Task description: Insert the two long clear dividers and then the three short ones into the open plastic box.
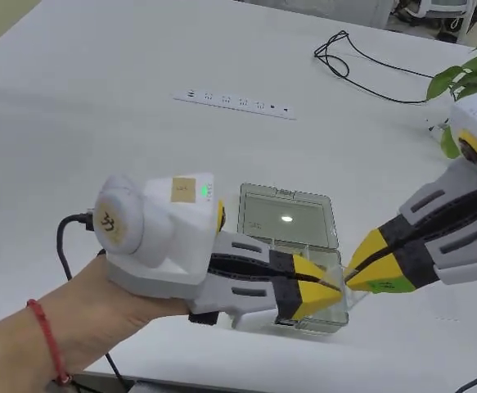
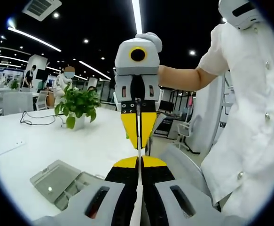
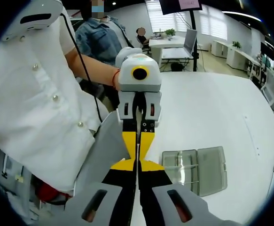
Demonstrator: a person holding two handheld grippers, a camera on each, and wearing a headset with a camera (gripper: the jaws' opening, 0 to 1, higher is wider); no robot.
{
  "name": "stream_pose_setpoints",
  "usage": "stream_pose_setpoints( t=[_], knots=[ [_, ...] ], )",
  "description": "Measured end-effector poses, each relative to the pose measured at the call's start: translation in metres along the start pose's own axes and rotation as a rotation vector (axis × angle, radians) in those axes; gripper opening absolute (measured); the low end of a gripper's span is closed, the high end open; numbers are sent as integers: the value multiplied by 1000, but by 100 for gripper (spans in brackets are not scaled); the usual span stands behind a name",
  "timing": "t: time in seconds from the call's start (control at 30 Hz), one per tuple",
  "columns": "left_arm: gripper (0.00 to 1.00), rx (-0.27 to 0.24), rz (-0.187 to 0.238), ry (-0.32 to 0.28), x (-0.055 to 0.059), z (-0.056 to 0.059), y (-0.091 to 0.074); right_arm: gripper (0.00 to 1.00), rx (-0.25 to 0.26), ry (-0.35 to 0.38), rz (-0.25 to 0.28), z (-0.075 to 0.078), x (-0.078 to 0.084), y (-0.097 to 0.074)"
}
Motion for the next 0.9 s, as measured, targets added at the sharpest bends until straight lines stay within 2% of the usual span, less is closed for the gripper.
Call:
stream_pose_setpoints(
  t=[0.33,0.77,0.9],
  knots=[
    [0,-23,-9,-1,4,1,-3,2,9,-12,-5,-1,-2,3],
    [17,-105,-19,-15,13,-3,-18,2,46,-4,11,2,-7,-2],
    [26,-139,-30,-20,17,-6,-25,2,67,4,17,6,-6,-4]
  ],
)
Point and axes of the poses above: the centre of the closed fingertips' face, and the gripper's own axes: y roughly forward along the fingers, z roughly to its right, x roughly out of its underside, the point moved 8 cm from there along -y, roughly backward along the fingers, and after that the axes turned 6 degrees about x, right-handed, at the moved point
